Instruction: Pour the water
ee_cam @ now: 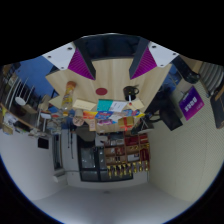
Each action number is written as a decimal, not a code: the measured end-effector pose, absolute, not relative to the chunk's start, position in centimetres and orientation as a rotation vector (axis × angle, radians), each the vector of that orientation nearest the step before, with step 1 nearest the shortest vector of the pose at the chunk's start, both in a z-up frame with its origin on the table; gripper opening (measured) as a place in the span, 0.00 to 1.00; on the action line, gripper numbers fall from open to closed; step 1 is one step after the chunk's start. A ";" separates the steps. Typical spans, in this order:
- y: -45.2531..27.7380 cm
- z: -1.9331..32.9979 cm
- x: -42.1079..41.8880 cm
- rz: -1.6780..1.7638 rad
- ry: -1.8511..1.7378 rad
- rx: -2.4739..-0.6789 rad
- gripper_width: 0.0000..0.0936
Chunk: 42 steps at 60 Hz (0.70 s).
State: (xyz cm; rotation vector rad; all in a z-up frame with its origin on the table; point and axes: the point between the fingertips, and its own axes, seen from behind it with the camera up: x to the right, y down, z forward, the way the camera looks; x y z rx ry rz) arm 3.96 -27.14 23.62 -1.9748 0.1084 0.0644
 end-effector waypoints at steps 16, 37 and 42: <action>-19.7 18.5 15.9 -0.160 0.054 -1.898 0.83; -2.2 7.0 28.9 -0.143 0.131 -1.865 0.83; 0.6 6.1 29.5 -0.133 0.155 -1.831 0.83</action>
